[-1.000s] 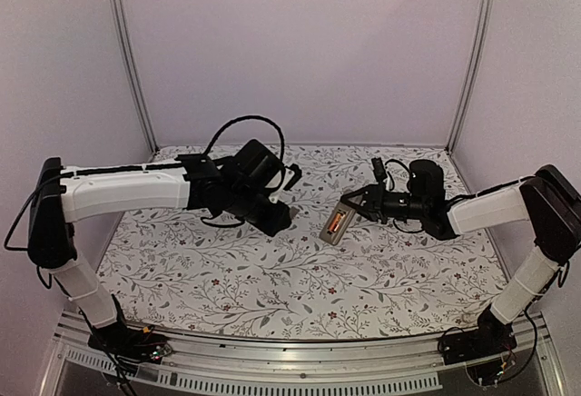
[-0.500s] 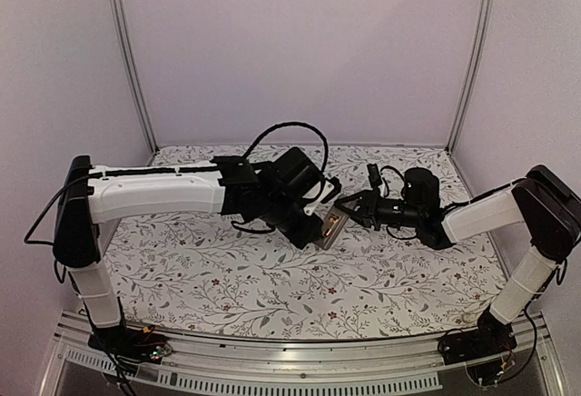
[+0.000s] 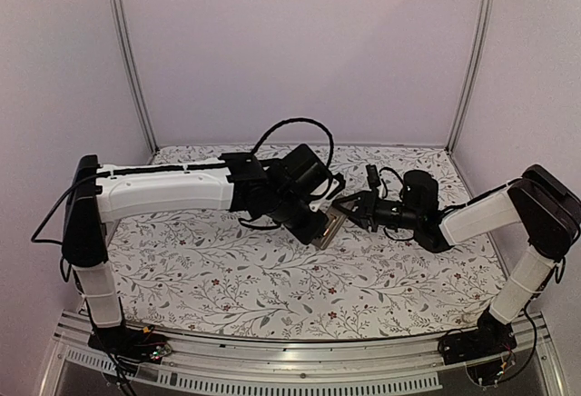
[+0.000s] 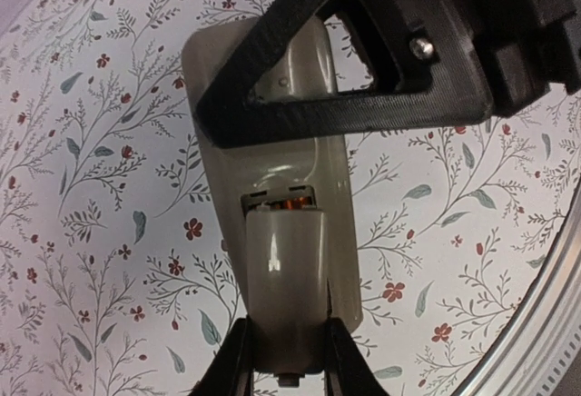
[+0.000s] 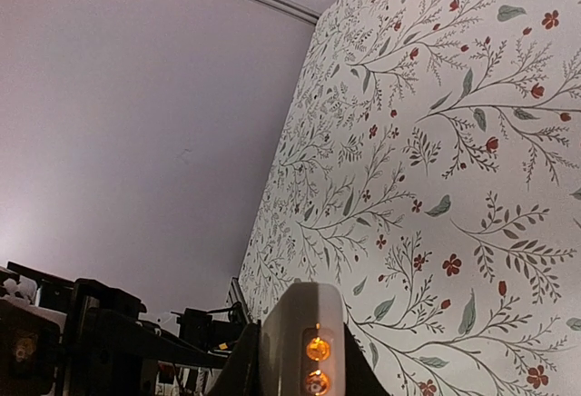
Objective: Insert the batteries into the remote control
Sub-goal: Load the battery cover onto the remote control without the battery cover.
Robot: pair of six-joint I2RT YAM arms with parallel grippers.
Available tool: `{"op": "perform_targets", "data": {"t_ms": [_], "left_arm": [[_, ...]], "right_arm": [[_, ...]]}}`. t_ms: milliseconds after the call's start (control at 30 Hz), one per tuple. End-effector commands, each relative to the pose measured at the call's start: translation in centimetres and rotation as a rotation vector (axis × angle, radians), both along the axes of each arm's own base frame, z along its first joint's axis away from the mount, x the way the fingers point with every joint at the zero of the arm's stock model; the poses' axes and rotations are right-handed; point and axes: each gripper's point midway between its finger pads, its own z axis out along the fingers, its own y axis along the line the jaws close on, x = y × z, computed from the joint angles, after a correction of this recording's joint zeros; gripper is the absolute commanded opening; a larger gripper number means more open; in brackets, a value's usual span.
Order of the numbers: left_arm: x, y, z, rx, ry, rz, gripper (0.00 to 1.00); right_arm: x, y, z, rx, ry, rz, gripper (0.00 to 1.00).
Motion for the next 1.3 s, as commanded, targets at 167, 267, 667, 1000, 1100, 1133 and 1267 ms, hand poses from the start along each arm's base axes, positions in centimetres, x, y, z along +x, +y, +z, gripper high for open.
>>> {"op": "perform_targets", "data": {"t_ms": [167,267,667,1000,1100,1133,1267], "left_arm": [[0.3,0.1,-1.3,0.070,-0.010,0.017,0.21],[0.6,0.1,-1.3,0.072,-0.012,0.030,0.21],[1.0,-0.3,-0.4,0.021,-0.011,0.054,0.20],[0.7,-0.5,-0.2,-0.011,-0.006,0.050,0.20],[0.6,-0.6,-0.4,-0.012,0.001,0.050,0.20],[0.7,-0.6,-0.5,-0.011,0.000,0.051,0.20],[0.7,-0.7,-0.9,-0.002,0.003,0.050,0.20]], "right_arm": [[-0.1,0.2,0.3,0.024,-0.010,-0.005,0.00],[-0.1,0.4,0.5,0.030,-0.013,-0.001,0.00],[-0.2,0.4,0.2,0.027,-0.011,-0.010,0.00],[-0.1,0.3,-0.5,0.014,0.003,-0.017,0.00],[-0.1,0.3,-0.4,0.017,0.002,-0.013,0.00],[-0.1,0.4,-0.3,0.020,0.000,-0.013,0.00],[-0.2,0.4,-0.1,0.025,-0.005,-0.012,0.00]]}}
